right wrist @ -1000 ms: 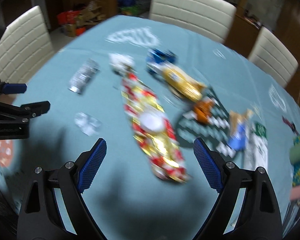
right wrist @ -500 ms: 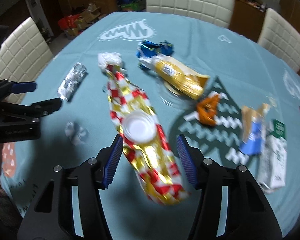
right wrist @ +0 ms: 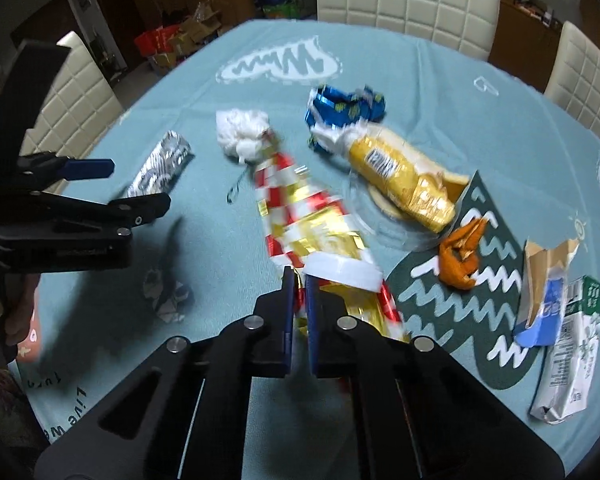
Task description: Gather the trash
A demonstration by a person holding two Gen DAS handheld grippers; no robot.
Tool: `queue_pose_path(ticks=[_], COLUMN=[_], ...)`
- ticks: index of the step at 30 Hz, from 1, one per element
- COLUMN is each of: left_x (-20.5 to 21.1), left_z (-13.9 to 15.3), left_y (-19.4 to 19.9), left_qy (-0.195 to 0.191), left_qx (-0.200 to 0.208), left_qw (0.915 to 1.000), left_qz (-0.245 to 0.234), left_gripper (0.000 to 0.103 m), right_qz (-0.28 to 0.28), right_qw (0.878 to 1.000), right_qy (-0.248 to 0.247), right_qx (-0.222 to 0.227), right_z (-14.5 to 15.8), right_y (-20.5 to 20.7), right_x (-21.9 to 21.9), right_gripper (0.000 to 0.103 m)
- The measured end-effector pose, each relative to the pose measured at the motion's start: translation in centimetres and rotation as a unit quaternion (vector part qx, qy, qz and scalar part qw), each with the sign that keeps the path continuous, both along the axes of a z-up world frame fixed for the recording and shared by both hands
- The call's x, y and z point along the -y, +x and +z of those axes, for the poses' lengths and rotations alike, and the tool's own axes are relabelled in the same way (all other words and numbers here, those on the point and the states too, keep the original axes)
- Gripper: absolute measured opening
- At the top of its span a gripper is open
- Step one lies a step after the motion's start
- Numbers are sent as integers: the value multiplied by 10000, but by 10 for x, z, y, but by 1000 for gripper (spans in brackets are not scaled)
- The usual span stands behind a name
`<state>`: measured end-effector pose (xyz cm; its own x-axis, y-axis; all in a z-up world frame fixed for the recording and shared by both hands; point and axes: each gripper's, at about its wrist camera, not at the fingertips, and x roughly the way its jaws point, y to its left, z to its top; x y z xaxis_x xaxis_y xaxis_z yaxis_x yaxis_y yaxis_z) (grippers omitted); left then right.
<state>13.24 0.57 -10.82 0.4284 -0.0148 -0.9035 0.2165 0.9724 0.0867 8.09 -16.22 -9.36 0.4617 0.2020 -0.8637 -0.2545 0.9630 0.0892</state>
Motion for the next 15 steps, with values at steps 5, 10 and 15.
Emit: queue_pose_path(ticks=[5, 10, 15], left_x=[-9, -12, -5], left_z=[-7, -7, 3], left_y=[8, 11, 7], left_qy=[-255, -365, -296], left_qx=[-261, -282, -85], left_qw=[9993, 9989, 9995], left_qz=[72, 98, -18], left_gripper=[54, 34, 32], right_qz=[-72, -99, -188], right_qw=[9999, 9997, 9995], right_qy=[-6, -44, 14], right_qx=[133, 211, 239], right_z=[6, 9, 13], right_y=[1, 0, -3], right_x=[2, 3, 9], right_gripper=[7, 7, 7])
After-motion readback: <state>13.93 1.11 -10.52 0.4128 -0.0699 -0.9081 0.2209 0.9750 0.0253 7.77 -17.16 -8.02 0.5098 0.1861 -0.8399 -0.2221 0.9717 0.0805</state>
